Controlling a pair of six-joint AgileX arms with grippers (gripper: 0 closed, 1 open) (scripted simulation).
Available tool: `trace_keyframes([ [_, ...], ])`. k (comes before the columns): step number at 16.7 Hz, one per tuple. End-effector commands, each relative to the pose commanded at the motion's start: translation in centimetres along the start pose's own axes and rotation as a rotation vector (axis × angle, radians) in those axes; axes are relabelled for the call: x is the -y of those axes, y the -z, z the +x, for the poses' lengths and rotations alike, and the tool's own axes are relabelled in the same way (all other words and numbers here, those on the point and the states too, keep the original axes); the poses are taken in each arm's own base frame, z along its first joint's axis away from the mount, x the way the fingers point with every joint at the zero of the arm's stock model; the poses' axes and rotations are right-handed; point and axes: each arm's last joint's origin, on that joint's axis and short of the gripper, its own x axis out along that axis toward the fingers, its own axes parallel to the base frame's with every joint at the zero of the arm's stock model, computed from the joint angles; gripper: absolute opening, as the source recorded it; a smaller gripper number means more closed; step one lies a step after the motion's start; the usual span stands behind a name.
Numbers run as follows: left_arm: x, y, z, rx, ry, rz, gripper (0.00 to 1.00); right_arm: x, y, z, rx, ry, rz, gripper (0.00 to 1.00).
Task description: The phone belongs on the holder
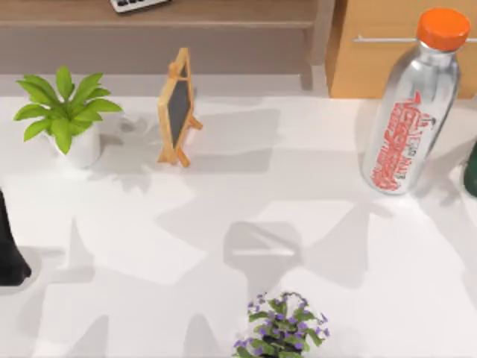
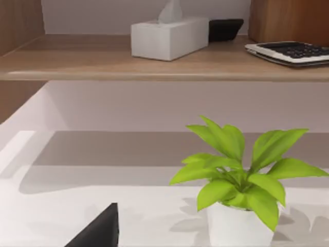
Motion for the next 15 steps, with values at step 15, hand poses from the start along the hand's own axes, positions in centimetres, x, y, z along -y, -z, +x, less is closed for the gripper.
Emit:
trace_keyframes([
  [15, 0.0, 0.0, 0.0, 0.0, 0.0, 0.0, 1.0, 0.9, 3.1, 1.8, -0.066, 0.026, -0.051, 0.0],
])
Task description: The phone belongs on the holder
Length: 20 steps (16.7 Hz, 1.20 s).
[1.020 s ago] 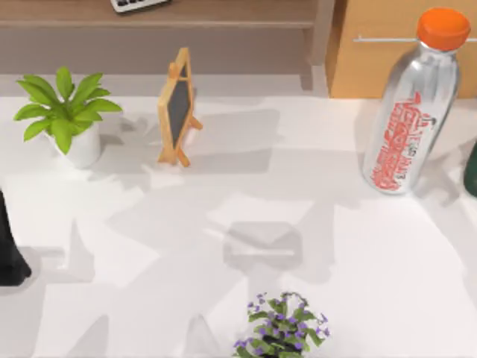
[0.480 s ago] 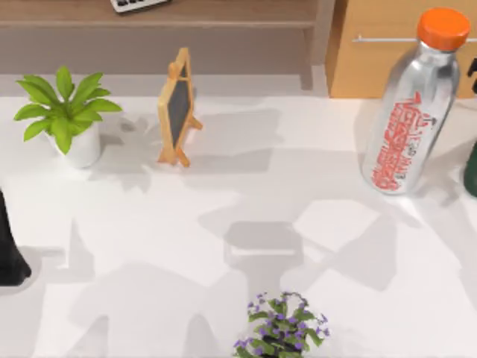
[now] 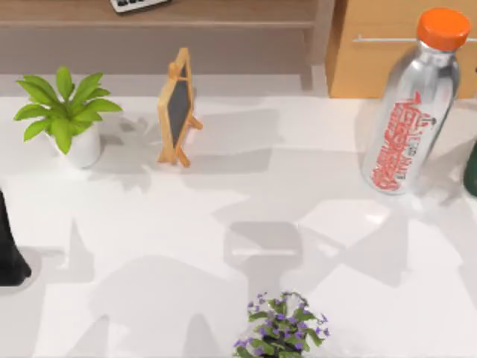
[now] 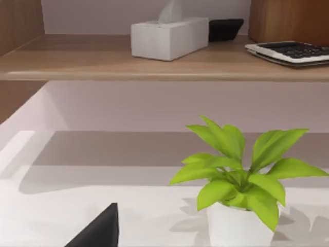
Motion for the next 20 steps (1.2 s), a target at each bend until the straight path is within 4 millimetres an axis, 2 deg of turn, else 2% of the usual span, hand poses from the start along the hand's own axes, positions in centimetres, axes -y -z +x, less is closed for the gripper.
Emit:
trace_keyframes([
  [6, 0.0, 0.0, 0.0, 0.0, 0.0, 0.0, 1.0, -0.7, 0.3, 3.4, -0.002, -0.023, -0.026, 0.0],
  [11, 0.0, 0.0, 0.0, 0.0, 0.0, 0.0, 1.0, -0.7, 0.4, 3.8, -0.002, -0.025, -0.027, 0.0],
  [20, 0.0, 0.0, 0.0, 0.0, 0.0, 0.0, 1.0, -0.7, 0.4, 3.8, -0.002, -0.025, -0.027, 0.68],
])
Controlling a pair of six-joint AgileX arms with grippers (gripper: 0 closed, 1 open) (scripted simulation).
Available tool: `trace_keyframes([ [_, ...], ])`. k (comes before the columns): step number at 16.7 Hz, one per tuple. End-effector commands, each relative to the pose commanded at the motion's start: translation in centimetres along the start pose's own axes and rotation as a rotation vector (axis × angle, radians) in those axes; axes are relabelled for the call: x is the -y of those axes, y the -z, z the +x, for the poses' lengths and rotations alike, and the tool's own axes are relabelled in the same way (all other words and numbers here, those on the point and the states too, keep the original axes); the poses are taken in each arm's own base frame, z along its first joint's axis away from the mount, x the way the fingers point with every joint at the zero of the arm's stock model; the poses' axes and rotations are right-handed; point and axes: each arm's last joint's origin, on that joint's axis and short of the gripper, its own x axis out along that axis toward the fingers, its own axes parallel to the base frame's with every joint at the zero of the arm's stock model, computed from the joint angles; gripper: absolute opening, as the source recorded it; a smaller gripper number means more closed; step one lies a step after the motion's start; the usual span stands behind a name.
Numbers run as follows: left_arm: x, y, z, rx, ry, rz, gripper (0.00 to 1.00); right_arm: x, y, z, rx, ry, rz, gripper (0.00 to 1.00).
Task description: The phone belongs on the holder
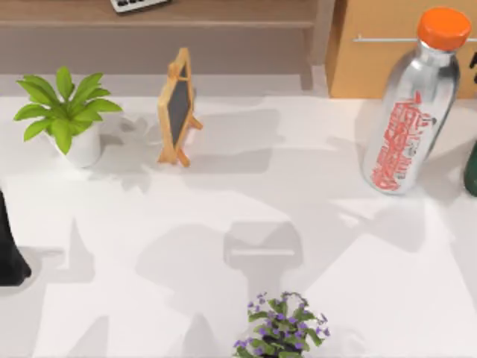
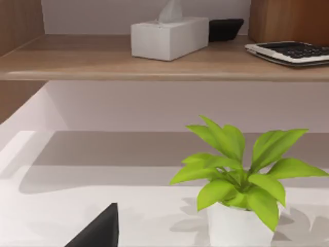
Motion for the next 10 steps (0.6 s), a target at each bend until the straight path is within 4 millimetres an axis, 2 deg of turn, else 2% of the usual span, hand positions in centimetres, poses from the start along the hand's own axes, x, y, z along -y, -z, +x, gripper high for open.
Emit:
trace_keyframes([
  [4, 0.0, 0.0, 0.0, 0.0, 0.0, 0.0, 1.0, 0.0, 0.0, 0.0, 0.0, 0.0, 0.0, 0.98],
  [10, 0.0, 0.0, 0.0, 0.0, 0.0, 0.0, 1.0, 0.0, 0.0, 0.0, 0.0, 0.0, 0.0, 1.0],
])
